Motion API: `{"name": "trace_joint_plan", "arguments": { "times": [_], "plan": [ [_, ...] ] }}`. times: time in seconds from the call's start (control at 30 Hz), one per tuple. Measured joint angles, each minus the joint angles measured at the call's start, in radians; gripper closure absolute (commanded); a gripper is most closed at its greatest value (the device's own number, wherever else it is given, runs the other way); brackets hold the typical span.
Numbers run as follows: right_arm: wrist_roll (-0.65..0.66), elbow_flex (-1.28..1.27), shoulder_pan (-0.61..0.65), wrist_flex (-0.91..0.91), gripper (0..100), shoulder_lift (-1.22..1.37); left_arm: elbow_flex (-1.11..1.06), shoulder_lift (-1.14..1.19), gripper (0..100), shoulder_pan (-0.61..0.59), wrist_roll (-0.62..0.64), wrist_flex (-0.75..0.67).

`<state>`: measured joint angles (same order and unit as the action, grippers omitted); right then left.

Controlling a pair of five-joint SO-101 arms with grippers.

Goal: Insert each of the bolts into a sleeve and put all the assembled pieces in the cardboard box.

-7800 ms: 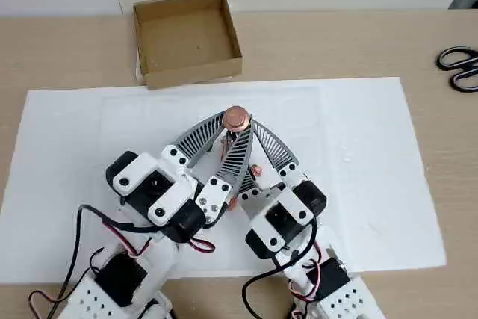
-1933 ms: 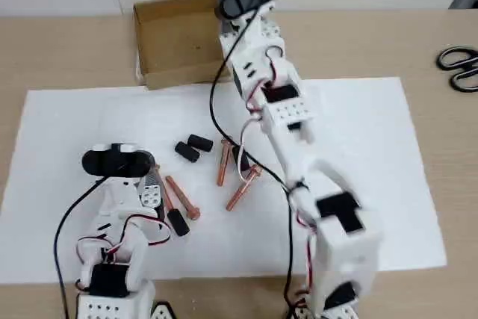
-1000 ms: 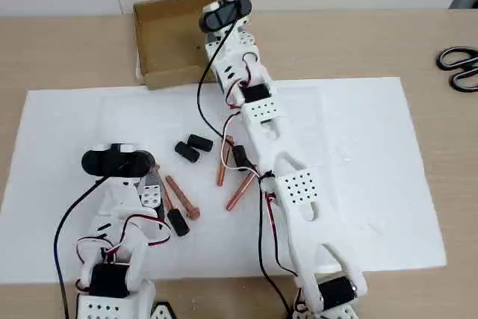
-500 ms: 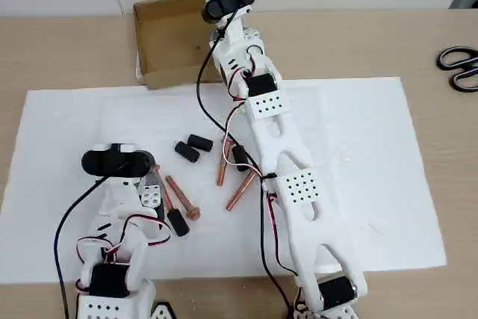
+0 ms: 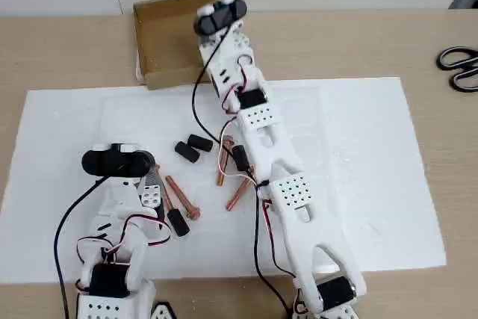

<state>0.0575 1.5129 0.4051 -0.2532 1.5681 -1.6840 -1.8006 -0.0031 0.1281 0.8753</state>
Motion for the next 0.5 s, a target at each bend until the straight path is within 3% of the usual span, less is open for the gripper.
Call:
{"name": "trace_joint_plan", "arguments": {
  "times": [0.5],
  "plan": [
    [0.0,0.006,-0.017,0.051,96.5,0.052,0.0,0.0,99,0.0,0.0,0.0]
  ]
}}
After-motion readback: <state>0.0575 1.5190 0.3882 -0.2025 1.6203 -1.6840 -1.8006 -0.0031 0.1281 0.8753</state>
